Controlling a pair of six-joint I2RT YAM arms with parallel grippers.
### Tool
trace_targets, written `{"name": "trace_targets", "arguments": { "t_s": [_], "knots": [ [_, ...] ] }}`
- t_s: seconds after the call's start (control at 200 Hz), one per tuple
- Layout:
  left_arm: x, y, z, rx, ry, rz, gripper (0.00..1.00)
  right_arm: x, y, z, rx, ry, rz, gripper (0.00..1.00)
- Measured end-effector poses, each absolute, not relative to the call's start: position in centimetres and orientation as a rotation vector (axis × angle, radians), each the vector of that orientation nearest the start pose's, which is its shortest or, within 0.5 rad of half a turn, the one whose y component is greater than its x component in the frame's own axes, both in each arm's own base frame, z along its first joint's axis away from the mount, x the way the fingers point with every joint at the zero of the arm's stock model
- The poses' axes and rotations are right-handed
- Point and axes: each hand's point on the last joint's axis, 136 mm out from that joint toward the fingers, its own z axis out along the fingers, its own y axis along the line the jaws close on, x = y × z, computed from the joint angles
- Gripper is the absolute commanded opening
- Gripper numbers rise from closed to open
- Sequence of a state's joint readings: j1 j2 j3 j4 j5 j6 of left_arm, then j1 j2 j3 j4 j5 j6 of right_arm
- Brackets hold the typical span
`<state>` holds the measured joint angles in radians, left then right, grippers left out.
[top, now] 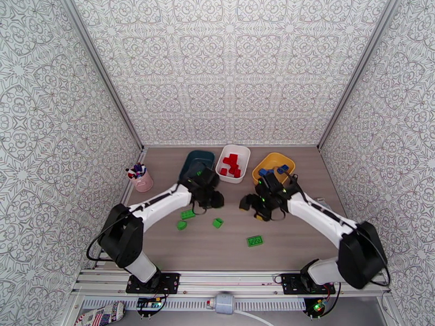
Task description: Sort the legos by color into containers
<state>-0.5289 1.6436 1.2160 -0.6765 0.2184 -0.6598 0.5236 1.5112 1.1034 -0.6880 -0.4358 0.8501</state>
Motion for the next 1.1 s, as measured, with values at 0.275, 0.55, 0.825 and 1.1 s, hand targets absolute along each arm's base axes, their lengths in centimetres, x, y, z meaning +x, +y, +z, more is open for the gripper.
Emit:
{"name": "trace_targets", "arguments": {
  "t_s": [0.275,0.55,0.825,1.1],
  "knots": [
    [41.5,-15.2,15.9,-0.435,2.62,-0.666,0.3,31.1,27.0,14.6,0.198,2.863,0.994,0.82],
    [47.6,-12.7,14.9,-0.478,2.628,-0.611,0.65,31.3,27.2,13.3,0.166,2.937,0.949,0.83],
    [48.4,-12.6,15.7,-0.442,2.639,-0.563,0.71,31.2,26.0,12.9,0.204,2.95,0.93,0.83],
    [44.2,-15.7,17.1,-0.257,2.663,-0.49,0.72,29.5,24.0,12.8,0.242,2.95,0.909,0.84]
  ]
}}
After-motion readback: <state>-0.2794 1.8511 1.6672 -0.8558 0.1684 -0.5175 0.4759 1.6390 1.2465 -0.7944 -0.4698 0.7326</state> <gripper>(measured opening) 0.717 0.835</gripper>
